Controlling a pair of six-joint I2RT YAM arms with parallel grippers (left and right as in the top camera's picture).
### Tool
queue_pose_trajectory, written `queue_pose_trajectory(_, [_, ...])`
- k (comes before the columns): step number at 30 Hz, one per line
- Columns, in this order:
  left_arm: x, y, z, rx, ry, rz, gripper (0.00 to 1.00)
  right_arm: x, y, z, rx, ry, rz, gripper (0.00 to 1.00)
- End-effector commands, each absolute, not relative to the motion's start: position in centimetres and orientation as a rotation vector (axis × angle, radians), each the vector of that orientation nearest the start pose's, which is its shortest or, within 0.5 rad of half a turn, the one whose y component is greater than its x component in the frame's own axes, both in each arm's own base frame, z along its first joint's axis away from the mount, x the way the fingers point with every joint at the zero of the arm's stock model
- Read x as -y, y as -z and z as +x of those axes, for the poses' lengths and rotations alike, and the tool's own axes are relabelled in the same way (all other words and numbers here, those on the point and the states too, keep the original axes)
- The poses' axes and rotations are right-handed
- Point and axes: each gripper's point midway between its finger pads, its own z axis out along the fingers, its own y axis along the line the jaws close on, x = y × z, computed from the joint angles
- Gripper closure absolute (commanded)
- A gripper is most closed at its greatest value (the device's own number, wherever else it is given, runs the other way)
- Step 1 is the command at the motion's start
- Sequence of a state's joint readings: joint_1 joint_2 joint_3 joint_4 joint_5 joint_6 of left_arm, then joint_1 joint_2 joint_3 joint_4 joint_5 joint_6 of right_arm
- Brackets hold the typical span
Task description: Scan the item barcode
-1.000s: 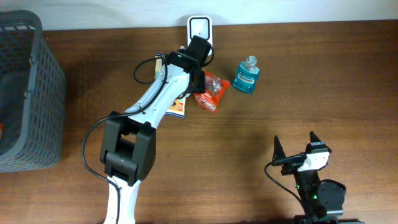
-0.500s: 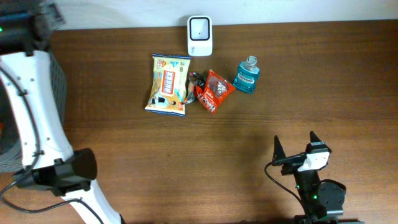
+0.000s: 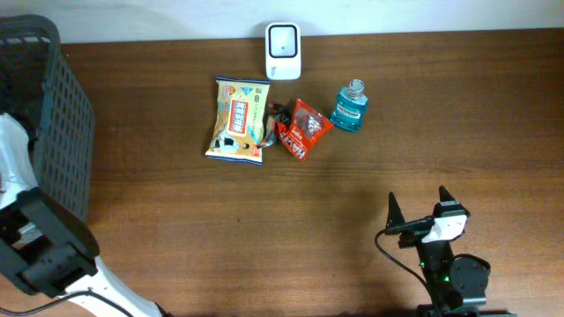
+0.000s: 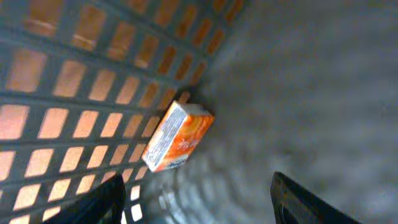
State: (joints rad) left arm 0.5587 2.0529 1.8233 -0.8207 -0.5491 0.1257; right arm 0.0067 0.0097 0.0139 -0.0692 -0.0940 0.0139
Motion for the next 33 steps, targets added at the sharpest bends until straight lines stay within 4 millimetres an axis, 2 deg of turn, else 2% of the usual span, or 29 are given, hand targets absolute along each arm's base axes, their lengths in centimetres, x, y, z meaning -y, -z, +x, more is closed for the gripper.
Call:
queue_pose_trajectory(1, [-36.1, -12.9, 35.8, -2.701, -1.015, -0.585, 0.26, -1.9, -15.8, 24.5, -1.638, -0.091, -0.075, 0.01])
queue_pose_trajectory(4, [-38.2, -12.0, 33.8, -2.685, -1.011, -0.668, 0.26, -1.9, -15.8, 24.5, -1.638, -0.091, -0.075, 0.01])
queue_pose_trajectory(5, [-38.5, -11.6, 33.5, -2.7, -0.953, -0.649, 0.28, -1.9, -15.8, 24.5, -1.638, -0.091, -0.075, 0.01])
queue_pose_trajectory(7, [-37.5, -9.7, 34.0, -2.747, -0.72, -0.52, 0.27, -1.9, -15.8, 24.5, -1.638, -0.091, -0.075, 0.01])
queue_pose_trajectory(8, [-37.4, -9.0, 33.9, -2.76, -0.705, -0.487, 0.25, -1.9, -15.8, 24.5, -1.638, -0.091, -0.075, 0.01])
queue_pose_trajectory(9, [-37.0, -7.5, 33.5, -2.803, -0.72, -0.375, 0.21, -1.9, -15.8, 24.5, -1.638, -0.091, -0.075, 0.01])
queue_pose_trajectory(10, [-37.1, -7.1, 33.5, -2.795, -0.732, -0.377, 0.21, -1.9, -15.8, 24.5, -1.638, -0.091, -0.075, 0.02])
queue_pose_trajectory(11, [-37.9, -7.2, 33.4, -2.773, -0.798, -0.398, 0.27, -1.9, -15.8, 24.5, -1.638, -0.091, -0.075, 0.01])
queue_pose_trajectory(13, [-39.5, -8.2, 33.1, -2.732, -0.927, -0.438, 0.3, -1.9, -15.8, 24.5, -1.638, -0.091, -0.075, 0.01])
queue_pose_trajectory(17, [-39.9, -8.6, 33.5, -2.718, -0.954, -0.395, 0.32, -1.9, -15.8, 24.5, -1.638, -0.091, -0.075, 0.01])
queue_pose_trajectory(20, [-40.8, -8.4, 32.7, -2.713, -0.963, -0.428, 0.36, -1.9, -15.8, 24.5, -1.638, -0.091, -0.075, 0.01])
queue_pose_trajectory(22, [-41.3, -6.8, 31.7, -2.75, -0.938, -0.452, 0.46, -1.9, -15.8, 24.5, -1.638, -0.091, -0.075, 0.01])
queue_pose_trajectory(24, [-41.2, -5.0, 31.5, -2.787, -0.916, -0.449, 0.62, -1.9, -15.8, 24.5, -1.638, -0.091, -0.075, 0.01])
queue_pose_trajectory(28, [-41.3, -4.9, 31.7, -2.781, -0.92, -0.451, 0.89, -1.9, -15.8, 24.5, -1.638, -0.091, -0.075, 0.01])
queue_pose_trajectory(29, [-41.3, -4.9, 31.7, -2.781, -0.92, -0.45, 0.99, -1.9, -15.8, 24.5, -1.638, -0.091, -0.075, 0.01])
queue_pose_trajectory(31, [-41.5, -5.8, 31.5, -2.767, -0.968, -0.478, 1.0, -1.9, -15.8, 24.5, -1.638, -0.091, -0.075, 0.01])
queue_pose_trajectory(33, [-41.0, -8.0, 32.4, -2.718, -0.998, -0.466, 1.0, -1.9, -15.8, 24.5, -1.638, -0.091, -0.075, 0.01])
